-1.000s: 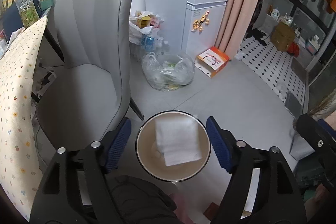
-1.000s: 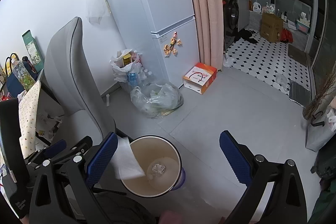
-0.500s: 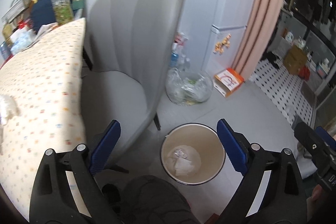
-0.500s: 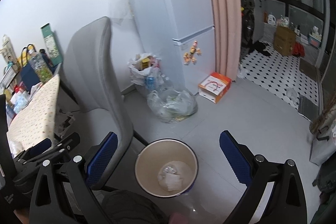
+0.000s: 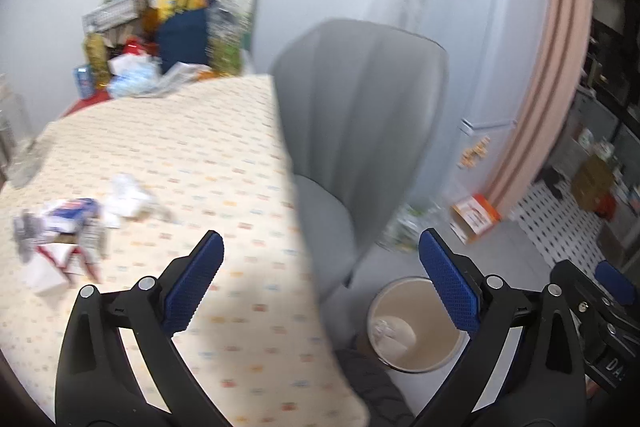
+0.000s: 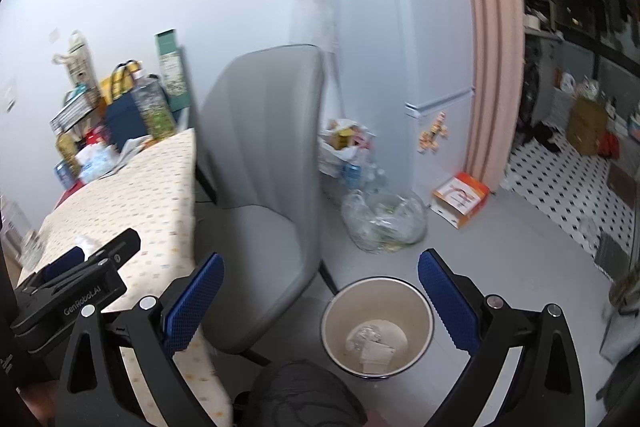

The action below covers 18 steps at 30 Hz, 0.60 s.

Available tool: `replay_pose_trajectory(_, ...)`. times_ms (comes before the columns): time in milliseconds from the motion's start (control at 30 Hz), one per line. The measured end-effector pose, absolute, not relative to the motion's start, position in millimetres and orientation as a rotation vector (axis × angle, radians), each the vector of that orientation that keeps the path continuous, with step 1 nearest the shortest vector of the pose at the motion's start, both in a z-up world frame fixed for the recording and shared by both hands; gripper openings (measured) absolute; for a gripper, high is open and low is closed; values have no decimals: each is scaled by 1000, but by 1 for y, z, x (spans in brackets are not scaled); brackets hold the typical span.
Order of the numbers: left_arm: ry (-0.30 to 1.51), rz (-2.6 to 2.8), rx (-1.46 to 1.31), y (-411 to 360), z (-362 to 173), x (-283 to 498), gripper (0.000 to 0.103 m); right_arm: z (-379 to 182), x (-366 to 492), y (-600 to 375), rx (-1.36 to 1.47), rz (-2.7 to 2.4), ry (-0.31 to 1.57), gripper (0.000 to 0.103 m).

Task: Collect trash
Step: 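Move both open grippers back over the trash on the table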

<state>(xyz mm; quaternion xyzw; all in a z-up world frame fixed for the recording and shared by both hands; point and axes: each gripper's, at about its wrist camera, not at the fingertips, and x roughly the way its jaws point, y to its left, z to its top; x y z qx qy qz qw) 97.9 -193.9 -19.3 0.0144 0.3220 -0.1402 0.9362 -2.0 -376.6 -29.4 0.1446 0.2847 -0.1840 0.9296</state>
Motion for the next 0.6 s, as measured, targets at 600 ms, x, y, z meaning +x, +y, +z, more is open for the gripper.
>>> replay_pose_trajectory(600,582,-7,-104,-20,0,75,97,-4,24,-230,146,-153,577,95)
